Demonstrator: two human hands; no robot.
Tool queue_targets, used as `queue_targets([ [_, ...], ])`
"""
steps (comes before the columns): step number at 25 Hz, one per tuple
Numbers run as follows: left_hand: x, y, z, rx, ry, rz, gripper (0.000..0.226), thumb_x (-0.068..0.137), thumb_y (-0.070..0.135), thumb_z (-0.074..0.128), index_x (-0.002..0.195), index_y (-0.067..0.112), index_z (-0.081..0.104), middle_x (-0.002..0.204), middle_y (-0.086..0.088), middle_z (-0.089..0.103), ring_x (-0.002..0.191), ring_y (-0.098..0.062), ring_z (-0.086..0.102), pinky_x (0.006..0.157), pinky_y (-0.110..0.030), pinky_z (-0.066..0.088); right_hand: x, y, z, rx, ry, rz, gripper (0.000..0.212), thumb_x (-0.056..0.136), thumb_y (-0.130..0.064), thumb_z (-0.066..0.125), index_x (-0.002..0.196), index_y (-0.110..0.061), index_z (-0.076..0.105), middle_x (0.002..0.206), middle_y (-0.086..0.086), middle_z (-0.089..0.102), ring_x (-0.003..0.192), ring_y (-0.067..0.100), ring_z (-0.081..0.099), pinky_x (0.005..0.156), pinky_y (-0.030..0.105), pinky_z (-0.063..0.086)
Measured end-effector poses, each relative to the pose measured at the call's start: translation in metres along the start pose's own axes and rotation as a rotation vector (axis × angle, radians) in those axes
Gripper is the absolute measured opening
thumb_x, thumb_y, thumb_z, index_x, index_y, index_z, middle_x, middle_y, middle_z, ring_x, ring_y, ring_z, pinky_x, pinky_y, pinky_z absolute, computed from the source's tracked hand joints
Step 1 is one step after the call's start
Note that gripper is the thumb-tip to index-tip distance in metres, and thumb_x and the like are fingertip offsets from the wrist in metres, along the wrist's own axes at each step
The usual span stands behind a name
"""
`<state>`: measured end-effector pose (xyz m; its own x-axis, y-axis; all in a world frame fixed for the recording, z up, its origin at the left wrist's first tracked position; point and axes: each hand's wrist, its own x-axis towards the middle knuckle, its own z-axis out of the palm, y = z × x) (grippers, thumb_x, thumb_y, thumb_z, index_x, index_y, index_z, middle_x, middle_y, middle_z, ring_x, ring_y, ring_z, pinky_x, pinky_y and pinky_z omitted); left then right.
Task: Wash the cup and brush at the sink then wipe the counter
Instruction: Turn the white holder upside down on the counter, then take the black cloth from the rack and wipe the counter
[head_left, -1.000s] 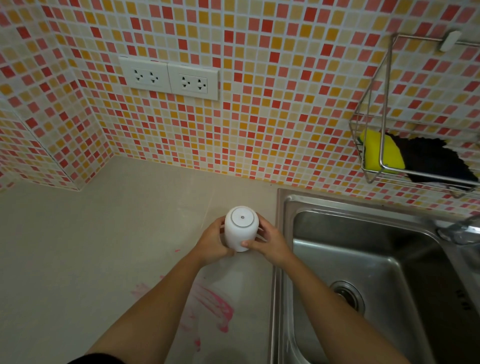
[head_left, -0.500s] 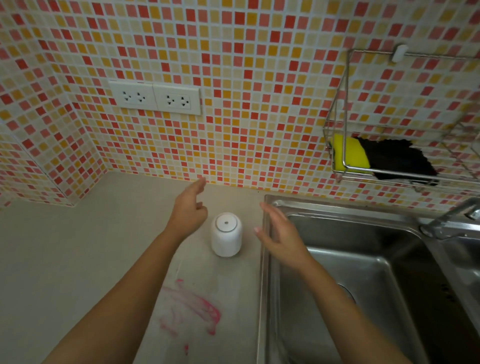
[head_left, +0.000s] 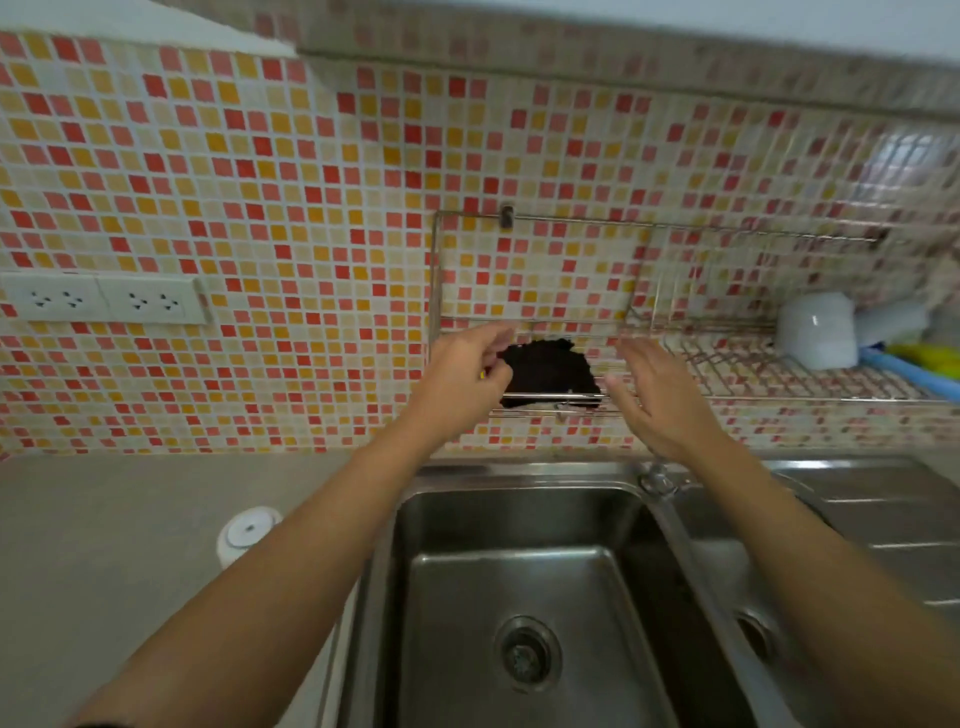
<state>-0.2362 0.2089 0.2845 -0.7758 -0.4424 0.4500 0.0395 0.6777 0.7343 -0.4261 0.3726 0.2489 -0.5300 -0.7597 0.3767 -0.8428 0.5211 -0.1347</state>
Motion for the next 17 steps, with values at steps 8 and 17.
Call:
queue_targets([
  [8,0.094,-0.022,0.072,0.493,-0.569,-0.154,0.042,0.087,0.03,0.064,0.126,0.016,0.057,0.136,-0.003,0.052,0.125,-0.019,0.046,0.1,-0.026,0.033,0.003,0.03,0.015,-0.037,-0.147,-0.067,0.066,0.09,-0.051,0.007,0.147,-0.019,0.018,0.156,0.002,0.019,0.144,0.02,0.012,0.116,0.039,0.009],
  [17,0.118,-0.039,0.079,0.762,-0.706,-0.045,0.029,0.095,0.022,0.048,0.12,0.014,0.061,0.12,-0.006,0.063,0.104,-0.021,0.057,0.091,-0.034,0.045,0.003,0.034,0.022,-0.024,-0.114,-0.078,0.056,0.098,-0.047,0.012,0.148,-0.022,0.012,0.157,-0.002,0.012,0.145,0.018,0.007,0.117,0.039,0.006],
])
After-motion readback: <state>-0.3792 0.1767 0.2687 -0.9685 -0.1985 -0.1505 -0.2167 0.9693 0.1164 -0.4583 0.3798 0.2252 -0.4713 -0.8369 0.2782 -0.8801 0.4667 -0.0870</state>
